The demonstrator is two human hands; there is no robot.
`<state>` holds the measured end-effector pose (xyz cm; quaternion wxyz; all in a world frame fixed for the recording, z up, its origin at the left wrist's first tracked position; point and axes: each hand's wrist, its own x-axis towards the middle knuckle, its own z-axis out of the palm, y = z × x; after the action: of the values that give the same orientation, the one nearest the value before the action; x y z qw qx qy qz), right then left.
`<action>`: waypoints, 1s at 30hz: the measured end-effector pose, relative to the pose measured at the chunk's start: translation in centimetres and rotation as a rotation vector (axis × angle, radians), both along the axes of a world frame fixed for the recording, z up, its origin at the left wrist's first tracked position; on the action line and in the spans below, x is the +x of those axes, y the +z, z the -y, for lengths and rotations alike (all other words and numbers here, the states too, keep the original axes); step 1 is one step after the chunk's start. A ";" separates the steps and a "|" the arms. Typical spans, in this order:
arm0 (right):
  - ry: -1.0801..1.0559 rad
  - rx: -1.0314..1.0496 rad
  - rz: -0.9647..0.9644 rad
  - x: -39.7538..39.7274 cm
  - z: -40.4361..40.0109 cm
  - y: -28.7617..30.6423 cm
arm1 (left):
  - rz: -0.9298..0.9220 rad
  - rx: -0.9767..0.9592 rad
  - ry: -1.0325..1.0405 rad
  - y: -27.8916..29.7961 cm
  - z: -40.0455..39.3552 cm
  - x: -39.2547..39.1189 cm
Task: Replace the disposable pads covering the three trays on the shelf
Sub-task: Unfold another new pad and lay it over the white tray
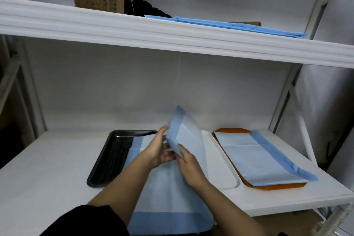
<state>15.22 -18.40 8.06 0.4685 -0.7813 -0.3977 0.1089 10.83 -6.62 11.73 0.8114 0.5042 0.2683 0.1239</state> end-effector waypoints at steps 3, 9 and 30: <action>0.112 -0.098 0.097 -1.7 -1.0 -1.1 | -0.087 0.014 0.017 -0.9 -2.4 -1.9; 0.404 -0.236 0.312 -3.9 -2.4 -3.6 | -0.334 0.259 0.096 -4.1 -4.8 -5.4; -0.034 -0.815 0.214 2.2 1.5 -9.4 | -0.965 1.011 0.142 -11.5 -7.6 -9.9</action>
<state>17.41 -19.89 -1.29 0.0790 -0.9161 -0.3556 0.1677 0.92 0.99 0.22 0.2578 0.7997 0.5401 0.0484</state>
